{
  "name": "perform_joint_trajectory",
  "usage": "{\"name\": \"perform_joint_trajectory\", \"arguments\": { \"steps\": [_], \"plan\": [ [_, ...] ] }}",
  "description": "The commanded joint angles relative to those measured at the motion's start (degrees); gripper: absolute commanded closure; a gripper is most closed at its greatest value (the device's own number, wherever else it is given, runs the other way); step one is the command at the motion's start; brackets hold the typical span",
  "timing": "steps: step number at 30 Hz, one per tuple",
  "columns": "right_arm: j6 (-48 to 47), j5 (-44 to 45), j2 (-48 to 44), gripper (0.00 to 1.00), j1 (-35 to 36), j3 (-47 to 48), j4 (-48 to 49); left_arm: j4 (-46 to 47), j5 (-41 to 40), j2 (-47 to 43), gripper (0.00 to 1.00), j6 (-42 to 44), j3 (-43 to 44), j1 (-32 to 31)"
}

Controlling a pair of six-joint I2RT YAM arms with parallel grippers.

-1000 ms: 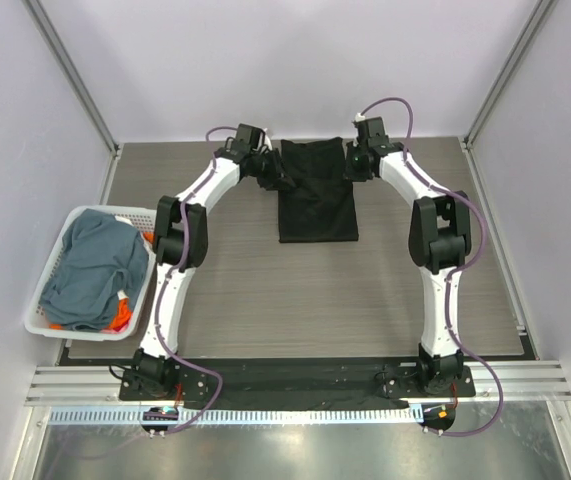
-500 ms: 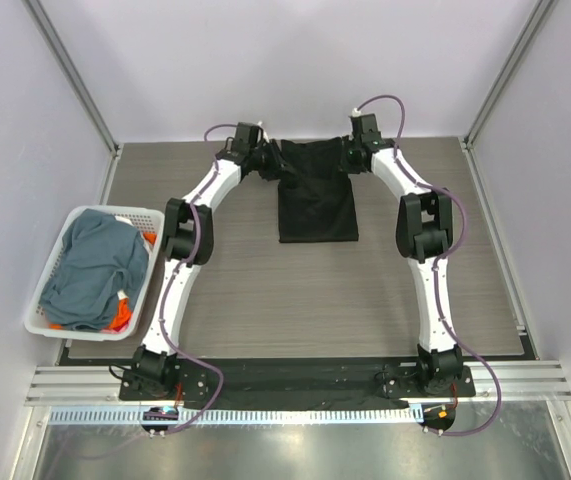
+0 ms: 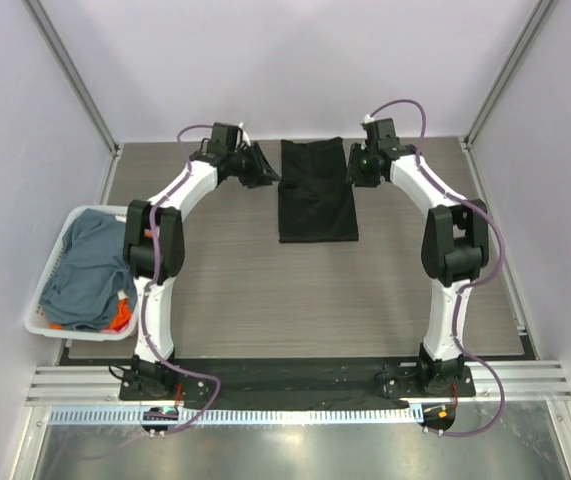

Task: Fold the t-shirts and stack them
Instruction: Fold the tshirt

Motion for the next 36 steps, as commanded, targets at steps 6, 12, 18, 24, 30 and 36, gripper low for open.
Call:
{"name": "perform_joint_trajectory", "arguments": {
  "steps": [6,12,18,24,30,36],
  "plan": [
    [-2.7,-8.9,-10.6,0.58,-1.0,-16.3,0.1,1.3,1.2,-12.7,0.65,2.4,-20.5,-2.8],
    [-4.3,-7.8,-10.9,0.58,-1.5,-20.4,1.6,3.2,4.5,-10.1,0.64,1.1,-23.6,-3.6],
    [-5.8,-11.9,-9.3,0.57,-2.5,-21.9,2.6,6.0,5.5,-9.1,0.63,-0.1,-25.3,-4.5],
    [-6.6,-12.6,-8.2,0.57,-2.6,-24.1,2.9,4.6,3.2,-7.3,0.64,-0.5,-27.7,-5.4],
    [-6.8,-13.3,-7.7,0.64,-2.6,-26.4,3.8,5.6,3.9,-6.4,0.69,-0.7,-28.8,-6.0],
    [-4.1,-11.2,-11.3,0.99,-2.6,-31.9,4.7,5.4,1.6,-9.6,1.0,-2.4,-32.1,-6.3]
  ]
}}
